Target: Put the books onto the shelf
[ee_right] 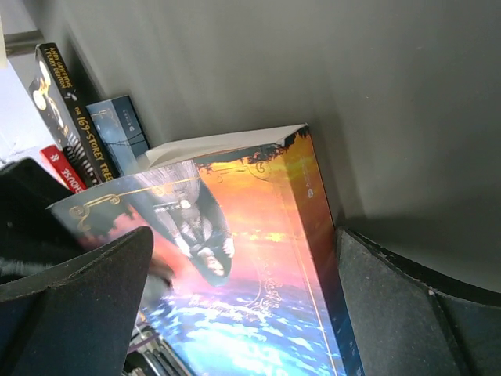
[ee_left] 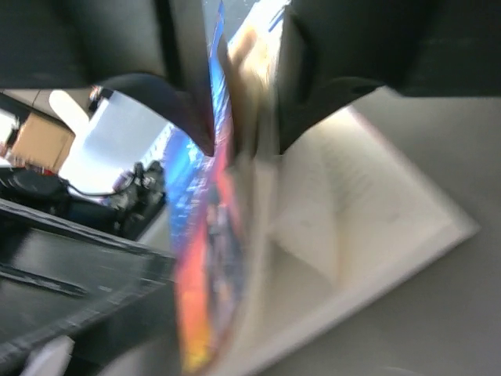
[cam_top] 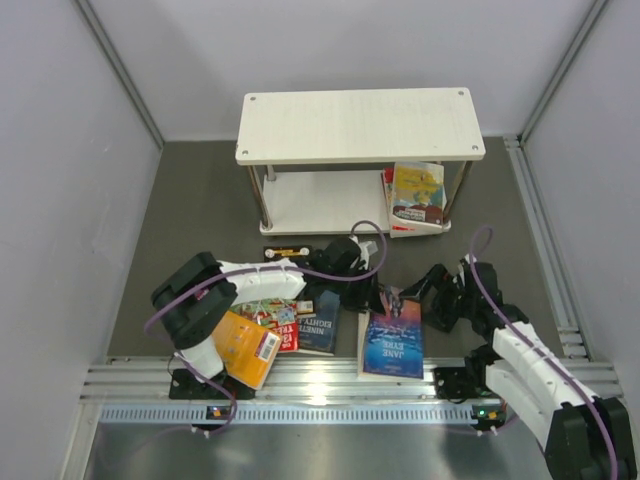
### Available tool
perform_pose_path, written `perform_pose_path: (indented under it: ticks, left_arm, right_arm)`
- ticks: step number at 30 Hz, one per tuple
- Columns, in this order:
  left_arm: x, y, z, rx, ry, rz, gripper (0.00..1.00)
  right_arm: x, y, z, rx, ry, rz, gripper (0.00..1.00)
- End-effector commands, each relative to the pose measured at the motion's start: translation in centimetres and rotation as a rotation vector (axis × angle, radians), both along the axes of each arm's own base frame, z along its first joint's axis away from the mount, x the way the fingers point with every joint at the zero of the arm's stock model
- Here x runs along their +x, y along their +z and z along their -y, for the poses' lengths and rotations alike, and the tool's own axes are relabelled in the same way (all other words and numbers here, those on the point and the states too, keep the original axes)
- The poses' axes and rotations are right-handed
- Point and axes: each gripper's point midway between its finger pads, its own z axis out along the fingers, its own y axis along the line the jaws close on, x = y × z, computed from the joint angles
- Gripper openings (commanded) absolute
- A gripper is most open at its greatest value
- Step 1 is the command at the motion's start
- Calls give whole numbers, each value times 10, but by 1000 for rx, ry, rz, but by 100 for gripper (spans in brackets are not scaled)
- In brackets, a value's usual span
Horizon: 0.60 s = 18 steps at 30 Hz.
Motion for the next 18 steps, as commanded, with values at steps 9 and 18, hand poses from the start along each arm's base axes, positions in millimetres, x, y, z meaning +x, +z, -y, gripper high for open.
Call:
perform_pose_path:
  ticks: [9, 18]
  left_arm:
    - [-14, 24, 26, -67, -46, 16, 0]
    - [10, 116, 11, -288, 50, 111, 0]
  right_arm:
    - [-24, -11, 1, -20, 52, -77, 98]
    - [-31, -7, -1, -11, 93, -65, 99]
